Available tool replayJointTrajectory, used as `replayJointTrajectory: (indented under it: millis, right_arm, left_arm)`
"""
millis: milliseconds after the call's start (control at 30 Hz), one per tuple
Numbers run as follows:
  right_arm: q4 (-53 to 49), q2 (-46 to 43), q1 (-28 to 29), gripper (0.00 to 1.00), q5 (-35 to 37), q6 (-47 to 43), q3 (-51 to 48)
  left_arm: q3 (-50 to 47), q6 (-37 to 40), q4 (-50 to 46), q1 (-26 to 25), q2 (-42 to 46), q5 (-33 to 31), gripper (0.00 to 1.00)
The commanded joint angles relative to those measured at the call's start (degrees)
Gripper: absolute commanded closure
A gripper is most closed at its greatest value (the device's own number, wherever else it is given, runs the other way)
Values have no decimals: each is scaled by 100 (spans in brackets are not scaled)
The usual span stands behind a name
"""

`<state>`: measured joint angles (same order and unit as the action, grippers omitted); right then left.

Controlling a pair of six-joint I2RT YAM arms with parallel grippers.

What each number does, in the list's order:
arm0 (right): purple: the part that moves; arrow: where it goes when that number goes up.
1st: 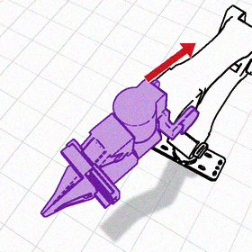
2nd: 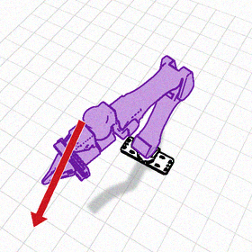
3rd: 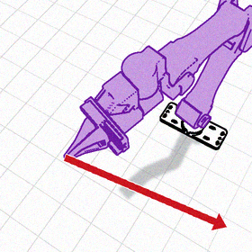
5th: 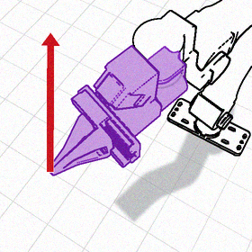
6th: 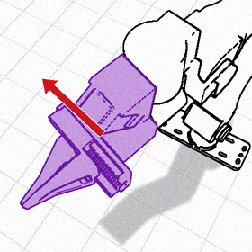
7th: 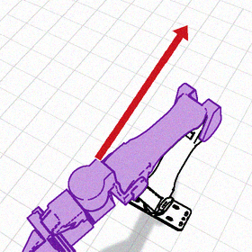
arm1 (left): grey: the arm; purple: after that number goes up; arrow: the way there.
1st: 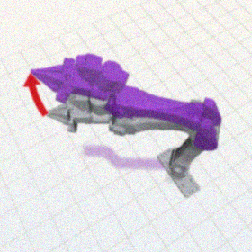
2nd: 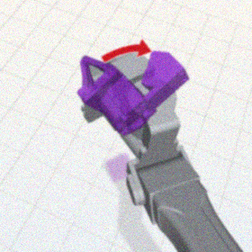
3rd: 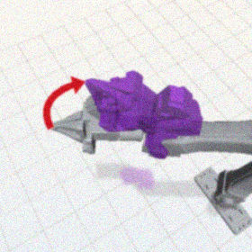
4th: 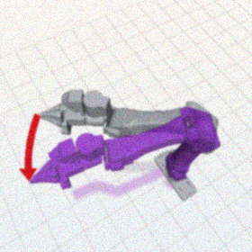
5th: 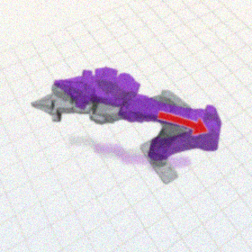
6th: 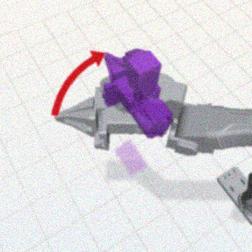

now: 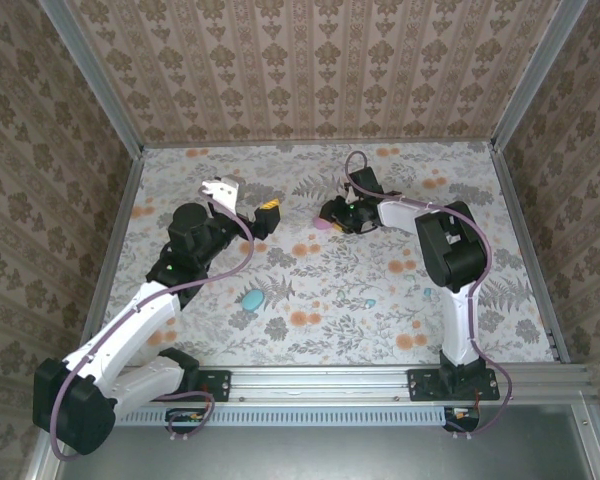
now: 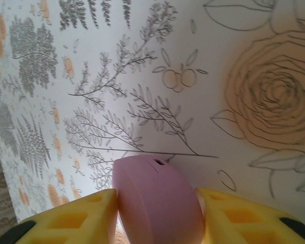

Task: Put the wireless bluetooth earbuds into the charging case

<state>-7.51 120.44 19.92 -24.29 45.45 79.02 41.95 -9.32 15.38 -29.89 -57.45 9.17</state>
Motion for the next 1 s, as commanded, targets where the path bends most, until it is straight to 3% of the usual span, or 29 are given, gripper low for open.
replayJointTrajectory:
  millis: [0, 267, 367, 500, 633, 967]
  right_arm:
    - [-629, -231, 12, 52, 275, -219, -78]
    - [-1287, -699, -62, 44, 535, -846, 9]
    - [-1876, -1078, -158, 42, 1168, -1587, 206]
    - [-1933, -1428, -448, 40, 1883, -2571, 117]
    - [-2613, -1116, -740, 38, 2270, -3444, 590]
    - [-3204, -259, -947, 34, 1910, -4765, 1451]
  left_arm:
    - [122, -78, 134, 45, 6, 116, 6]
    - [188, -158, 153, 45, -80, 173, 6]
    - [251, -129, 106, 45, -113, 197, 6]
    - [302, -153, 137, 45, -199, 227, 5]
    - [344, -231, 175, 44, -283, 345, 5]
    - [372, -158, -3, 40, -249, 423, 5]
